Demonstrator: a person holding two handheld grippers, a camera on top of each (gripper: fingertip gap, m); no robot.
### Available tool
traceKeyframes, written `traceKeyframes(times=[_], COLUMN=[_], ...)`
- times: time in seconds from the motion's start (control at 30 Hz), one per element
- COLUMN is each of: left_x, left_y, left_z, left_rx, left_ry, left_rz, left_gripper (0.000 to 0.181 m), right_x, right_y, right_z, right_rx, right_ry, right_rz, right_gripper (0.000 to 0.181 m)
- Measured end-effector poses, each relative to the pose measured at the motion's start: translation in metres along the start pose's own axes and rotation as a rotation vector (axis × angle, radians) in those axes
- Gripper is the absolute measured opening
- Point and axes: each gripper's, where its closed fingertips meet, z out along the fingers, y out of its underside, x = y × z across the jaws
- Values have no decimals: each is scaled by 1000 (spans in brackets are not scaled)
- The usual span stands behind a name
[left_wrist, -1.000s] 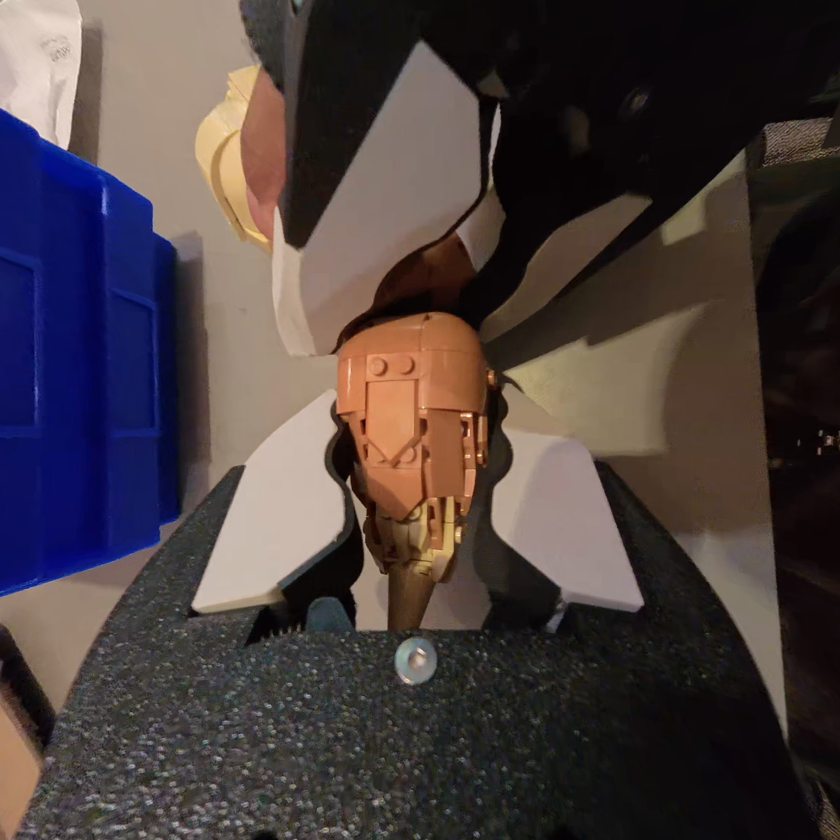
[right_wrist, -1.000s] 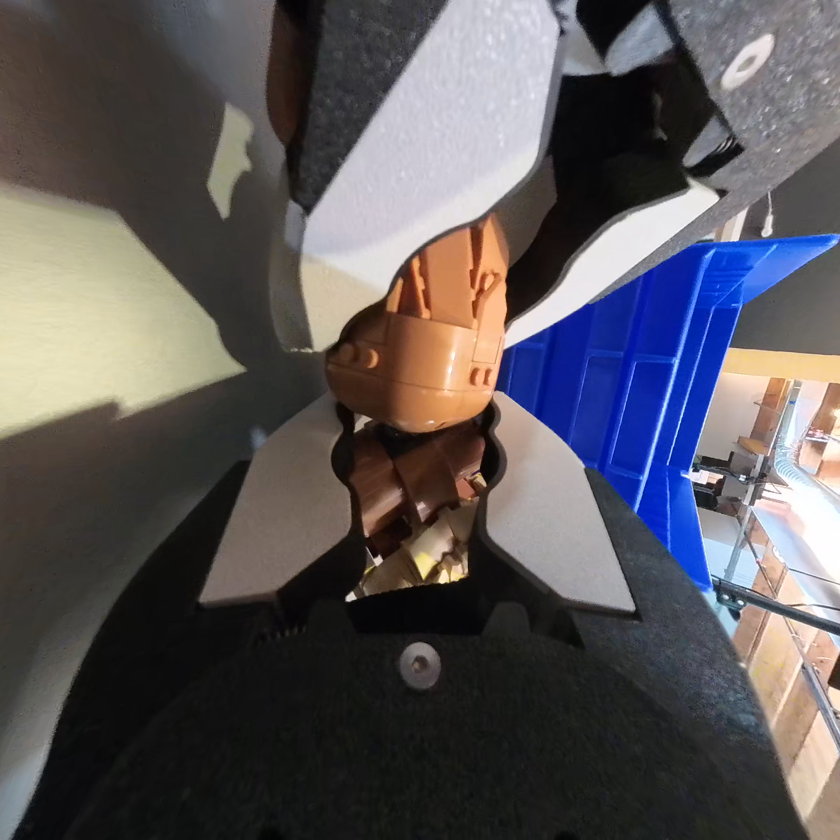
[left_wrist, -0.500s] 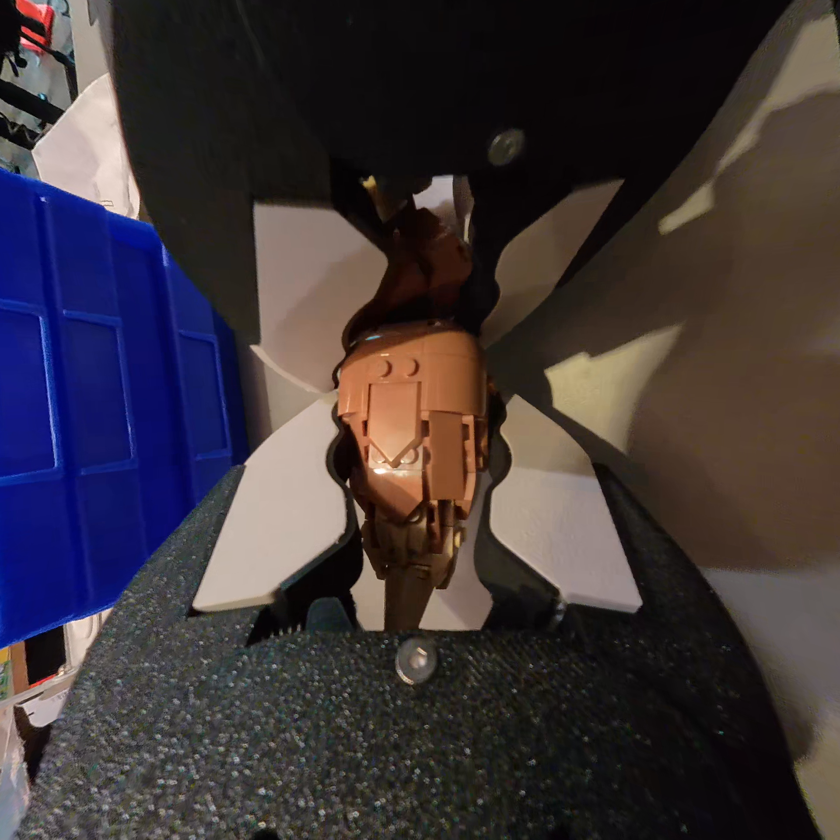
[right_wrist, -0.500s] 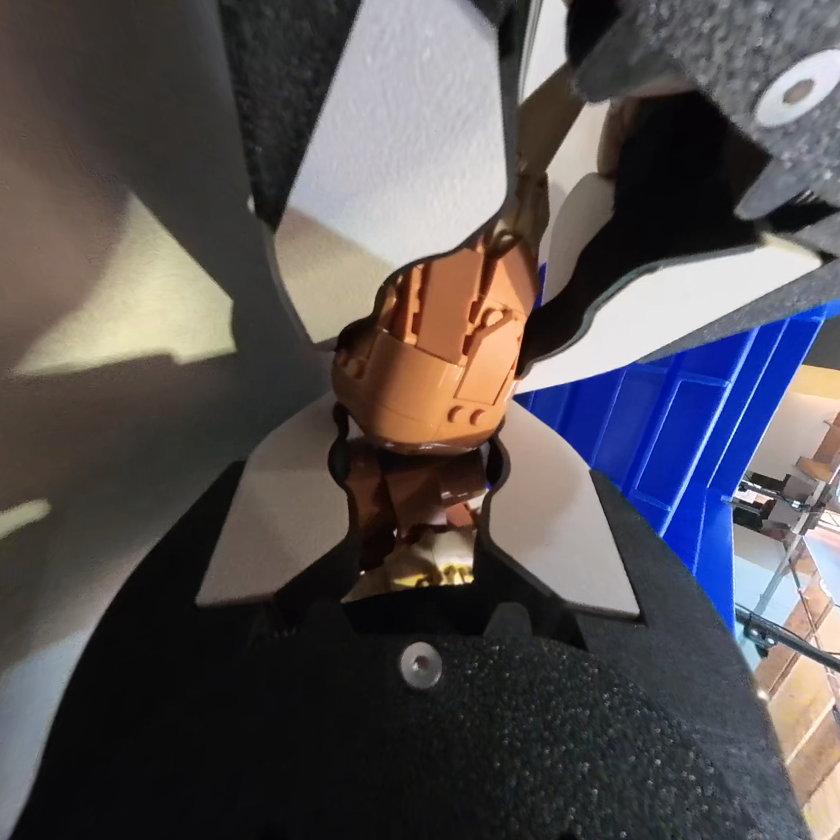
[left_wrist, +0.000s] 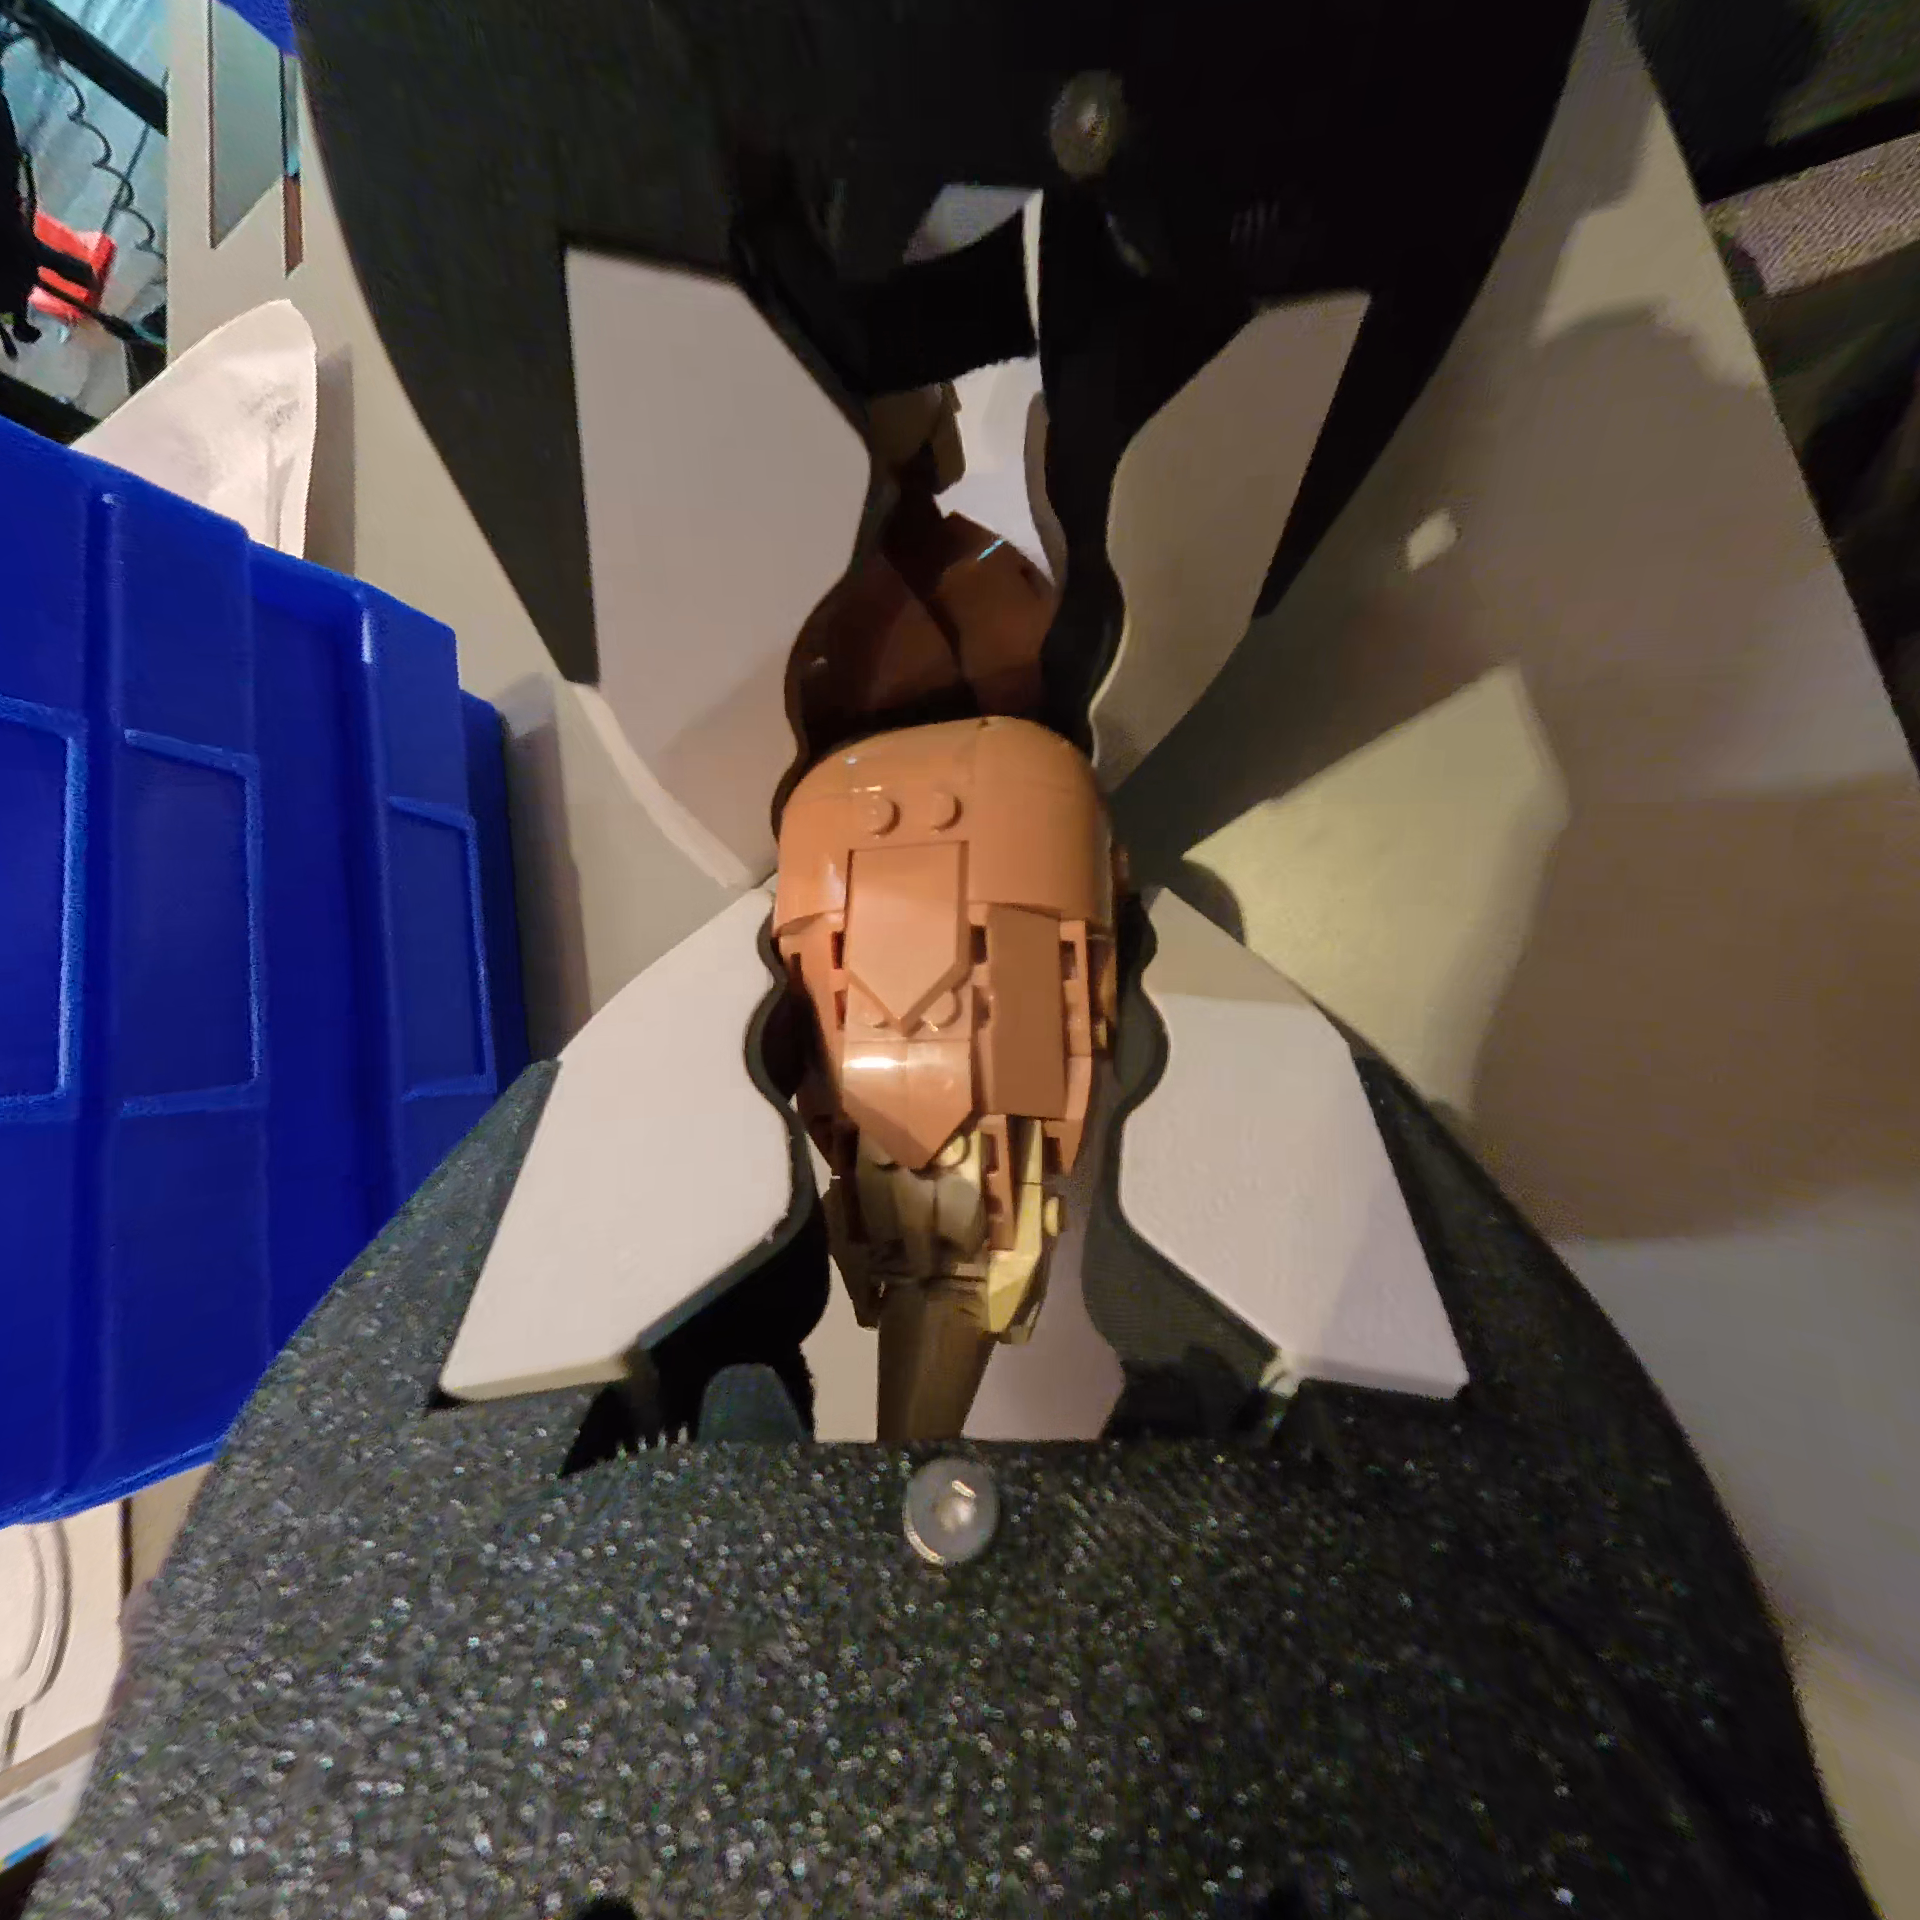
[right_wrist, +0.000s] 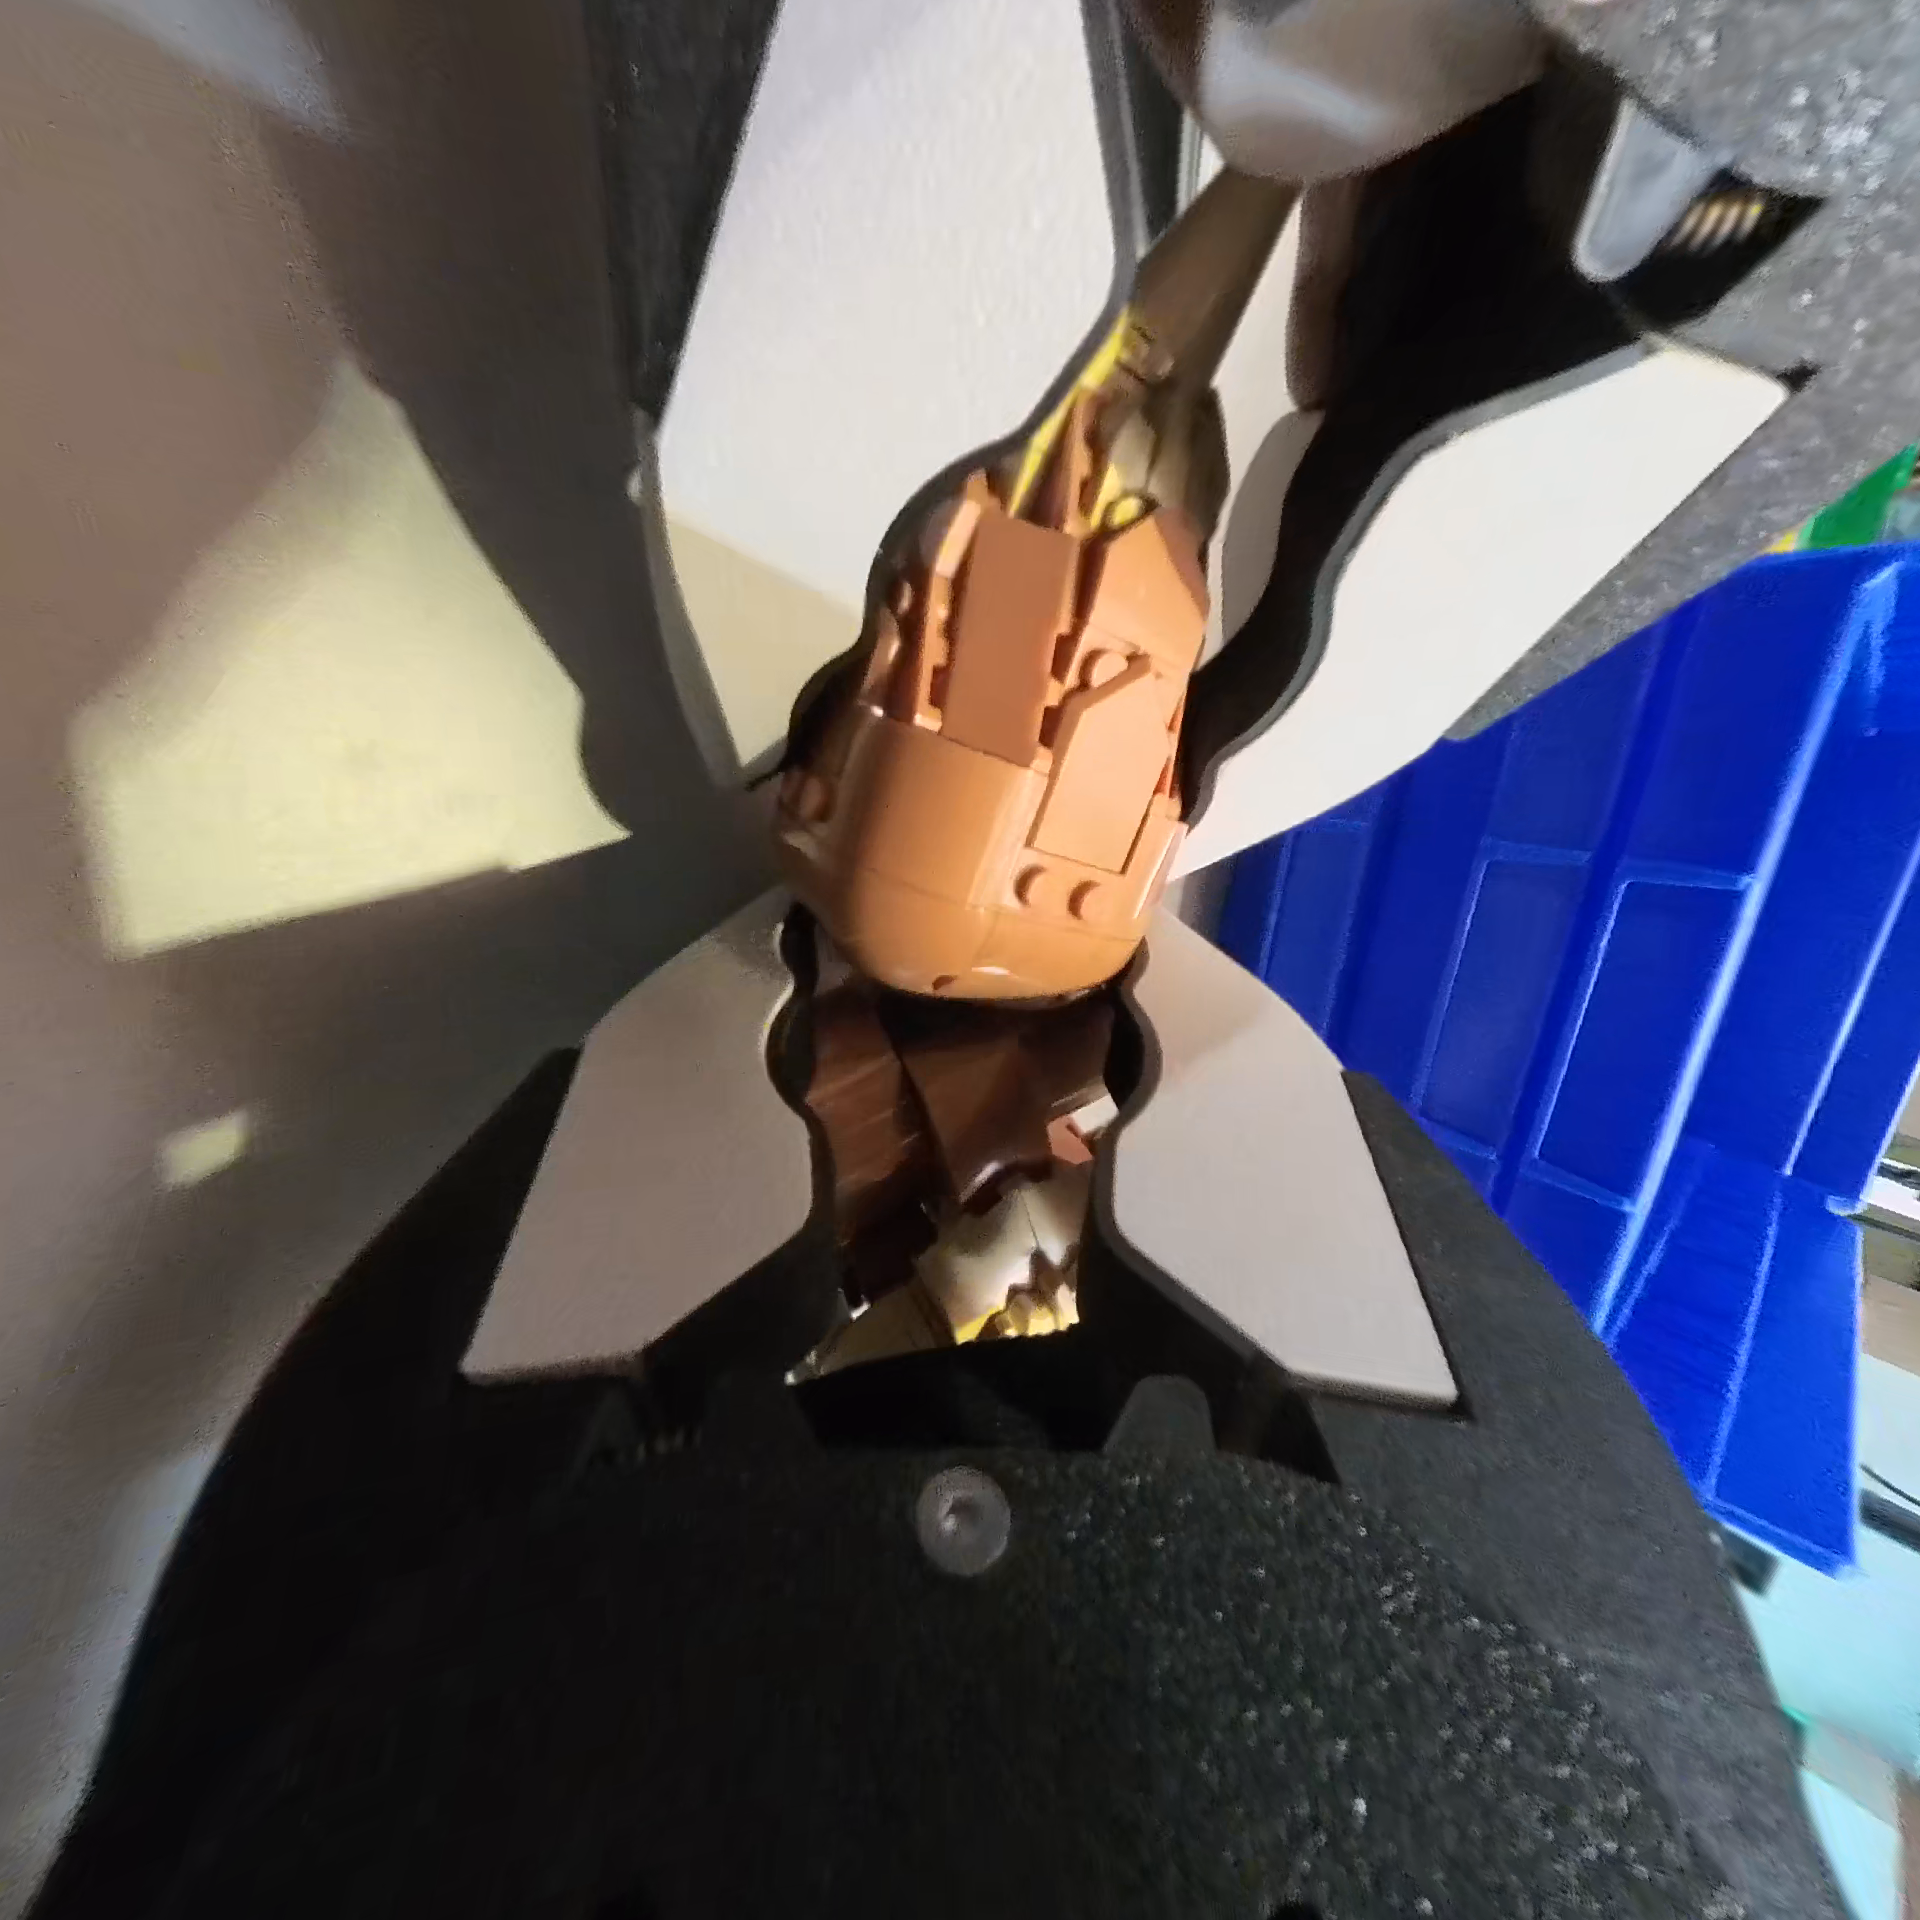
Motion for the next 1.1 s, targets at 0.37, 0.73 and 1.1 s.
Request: traceKeyframes(times=[0.37, 0.73, 1.1], left_x=[-5, -9, -12], left_y=[2, 3, 4], left_z=[0, -2, -5], left_rx=[43, 44, 68], left_ry=[-20, -52, -78], left_rz=[118, 192, 316], left_gripper=[60, 60, 60], right_x=[0, 0, 0], right_y=[-2, -1, -3], right_z=[-3, -7, -9], right_rx=[32, 27, 48], right_ry=[-63, -139, -180], right_rz=[52, 135, 165], right_gripper=[53, 48, 45])
